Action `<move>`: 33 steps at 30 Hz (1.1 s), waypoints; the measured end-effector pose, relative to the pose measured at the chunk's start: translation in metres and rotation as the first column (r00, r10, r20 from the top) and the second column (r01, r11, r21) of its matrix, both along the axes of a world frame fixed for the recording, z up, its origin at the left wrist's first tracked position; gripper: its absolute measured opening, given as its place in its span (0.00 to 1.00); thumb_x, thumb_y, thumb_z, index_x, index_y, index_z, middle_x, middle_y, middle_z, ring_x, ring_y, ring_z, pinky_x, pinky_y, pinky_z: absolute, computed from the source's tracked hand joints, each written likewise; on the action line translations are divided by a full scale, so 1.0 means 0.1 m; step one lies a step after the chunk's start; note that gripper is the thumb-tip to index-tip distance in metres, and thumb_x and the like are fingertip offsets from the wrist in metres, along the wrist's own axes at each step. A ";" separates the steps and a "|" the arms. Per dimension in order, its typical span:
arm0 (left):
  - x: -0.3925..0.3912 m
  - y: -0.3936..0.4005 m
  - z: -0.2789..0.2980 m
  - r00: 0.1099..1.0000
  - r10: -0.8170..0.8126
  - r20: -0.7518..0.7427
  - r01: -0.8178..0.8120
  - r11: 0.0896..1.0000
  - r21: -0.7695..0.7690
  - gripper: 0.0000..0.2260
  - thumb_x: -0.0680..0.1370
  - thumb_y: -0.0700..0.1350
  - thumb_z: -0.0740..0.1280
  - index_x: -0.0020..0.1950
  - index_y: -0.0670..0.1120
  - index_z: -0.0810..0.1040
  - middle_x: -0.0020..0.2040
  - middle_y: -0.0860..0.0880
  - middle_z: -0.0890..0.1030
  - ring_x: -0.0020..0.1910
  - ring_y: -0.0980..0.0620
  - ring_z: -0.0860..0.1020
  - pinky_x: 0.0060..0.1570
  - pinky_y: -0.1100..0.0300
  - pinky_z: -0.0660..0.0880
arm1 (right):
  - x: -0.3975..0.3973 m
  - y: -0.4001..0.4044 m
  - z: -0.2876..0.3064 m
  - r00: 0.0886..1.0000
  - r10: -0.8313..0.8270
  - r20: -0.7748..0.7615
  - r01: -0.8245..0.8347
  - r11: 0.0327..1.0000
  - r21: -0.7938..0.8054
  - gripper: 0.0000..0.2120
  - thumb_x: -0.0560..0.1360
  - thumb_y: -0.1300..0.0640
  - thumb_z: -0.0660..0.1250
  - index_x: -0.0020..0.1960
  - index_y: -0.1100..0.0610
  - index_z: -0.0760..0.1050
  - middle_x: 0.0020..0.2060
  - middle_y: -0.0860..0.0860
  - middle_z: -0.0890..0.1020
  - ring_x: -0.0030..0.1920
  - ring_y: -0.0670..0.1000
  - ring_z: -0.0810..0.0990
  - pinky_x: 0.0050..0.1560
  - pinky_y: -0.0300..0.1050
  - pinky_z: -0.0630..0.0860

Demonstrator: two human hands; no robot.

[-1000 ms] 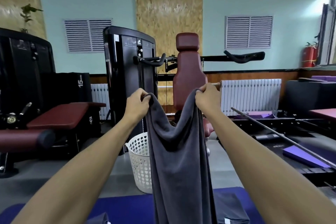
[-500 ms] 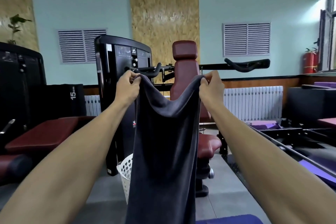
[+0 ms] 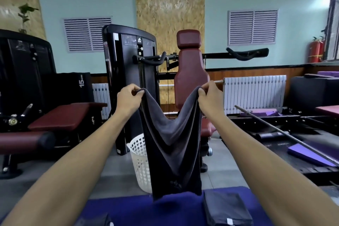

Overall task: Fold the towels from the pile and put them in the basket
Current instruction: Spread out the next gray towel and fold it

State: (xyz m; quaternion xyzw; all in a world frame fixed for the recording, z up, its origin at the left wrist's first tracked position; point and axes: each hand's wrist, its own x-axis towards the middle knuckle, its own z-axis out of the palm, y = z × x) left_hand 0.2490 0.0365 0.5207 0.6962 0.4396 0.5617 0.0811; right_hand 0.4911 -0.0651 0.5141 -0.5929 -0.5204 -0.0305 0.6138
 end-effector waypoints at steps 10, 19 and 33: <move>-0.36 -1.24 -1.01 0.996 -0.094 -0.013 0.090 0.983 -0.159 0.04 0.75 0.45 0.73 0.44 0.45 0.85 0.38 0.51 0.83 0.36 0.56 0.79 0.40 0.63 0.76 | -0.22 -1.06 -1.05 0.995 -0.034 0.088 0.049 0.983 -0.176 0.03 0.79 0.56 0.64 0.48 0.55 0.73 0.41 0.49 0.77 0.48 0.53 0.78 0.51 0.51 0.76; -0.24 -1.48 -1.51 0.972 -0.223 0.072 0.234 0.929 -0.287 0.04 0.75 0.45 0.73 0.42 0.47 0.84 0.30 0.56 0.78 0.28 0.60 0.73 0.31 0.63 0.71 | -0.29 -1.36 -1.37 0.994 0.017 0.106 0.009 0.970 -0.241 0.04 0.76 0.56 0.67 0.43 0.55 0.75 0.36 0.49 0.78 0.36 0.46 0.75 0.35 0.31 0.68; -0.11 -0.69 -3.92 0.875 -0.454 -0.169 0.085 0.488 -0.869 0.05 0.76 0.45 0.74 0.39 0.48 0.85 0.33 0.47 0.84 0.32 0.46 0.82 0.31 0.57 0.80 | 0.07 -0.75 -3.63 0.911 0.403 0.089 -0.093 0.411 -0.907 0.06 0.74 0.60 0.69 0.39 0.55 0.74 0.33 0.46 0.77 0.42 0.53 0.78 0.40 0.40 0.68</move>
